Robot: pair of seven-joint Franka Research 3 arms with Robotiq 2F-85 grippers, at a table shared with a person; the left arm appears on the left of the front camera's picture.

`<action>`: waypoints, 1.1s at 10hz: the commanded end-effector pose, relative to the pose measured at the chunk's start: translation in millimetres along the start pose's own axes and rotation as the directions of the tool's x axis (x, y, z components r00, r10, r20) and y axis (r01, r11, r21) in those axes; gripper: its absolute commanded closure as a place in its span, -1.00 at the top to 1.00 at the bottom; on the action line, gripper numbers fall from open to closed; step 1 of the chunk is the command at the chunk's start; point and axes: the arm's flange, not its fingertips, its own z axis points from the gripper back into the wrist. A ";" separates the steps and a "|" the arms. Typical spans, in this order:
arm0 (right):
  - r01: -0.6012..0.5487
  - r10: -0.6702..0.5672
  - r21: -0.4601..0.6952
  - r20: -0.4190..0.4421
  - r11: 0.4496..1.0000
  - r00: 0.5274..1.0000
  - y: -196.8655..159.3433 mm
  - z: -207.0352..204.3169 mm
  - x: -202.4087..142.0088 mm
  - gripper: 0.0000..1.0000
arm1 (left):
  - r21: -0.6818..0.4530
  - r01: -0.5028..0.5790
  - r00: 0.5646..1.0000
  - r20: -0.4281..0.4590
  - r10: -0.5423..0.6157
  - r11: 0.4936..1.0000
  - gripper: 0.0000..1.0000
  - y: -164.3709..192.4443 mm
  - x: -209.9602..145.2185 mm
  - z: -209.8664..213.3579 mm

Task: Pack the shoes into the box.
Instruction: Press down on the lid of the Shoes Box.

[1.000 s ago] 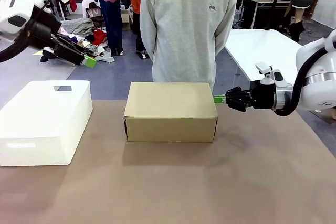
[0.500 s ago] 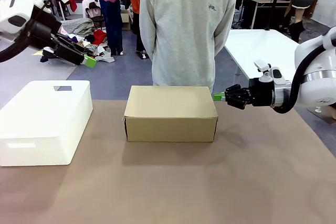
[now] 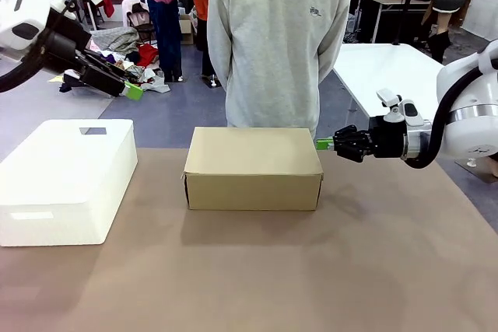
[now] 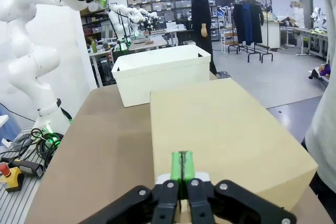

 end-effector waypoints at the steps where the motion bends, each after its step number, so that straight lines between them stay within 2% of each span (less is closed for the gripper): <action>1: 0.001 -0.001 -0.005 0.002 1.000 1.000 0.2 0.2 0.2 -1.00 | -0.013 0.006 1.000 0.013 -0.006 1.000 1.00 1.5 -1.4 -0.8; 3: 0.000 0.000 0.000 0.000 1.000 1.000 0.0 0.0 0.0 -1.00 | -0.013 0.006 1.000 0.013 -0.006 1.000 1.00 1.5 -1.4 -0.8; 5: 0.070 -0.063 0.072 -0.095 0.995 0.994 11.3 -2.7 16.5 -1.00 | 0.000 0.000 1.000 0.000 0.000 1.000 1.00 0.0 0.0 0.0; 6: 0.089 -0.075 0.088 -0.146 0.992 0.986 20.6 -4.2 27.3 -0.90 | -0.025 -0.112 0.993 -0.049 0.110 0.993 0.61 -2.6 2.7 -9.6; 8: 0.093 -0.077 0.056 -0.234 0.994 0.969 39.1 -4.5 50.7 -0.14 | 0.014 -0.173 0.981 -0.080 0.174 0.985 -0.16 -8.0 11.6 -21.7; 10: 0.117 -0.108 0.012 -0.289 0.993 0.951 53.0 -3.3 75.8 0.62 | 0.032 -0.185 0.978 -0.092 0.188 0.982 -0.94 -11.3 20.1 -33.4; 11: 0.124 -0.118 0.002 -0.304 0.992 0.945 59.1 -1.7 87.8 1.00 | 0.041 -0.184 0.977 -0.101 0.187 0.982 -1.00 -14.2 23.1 -42.3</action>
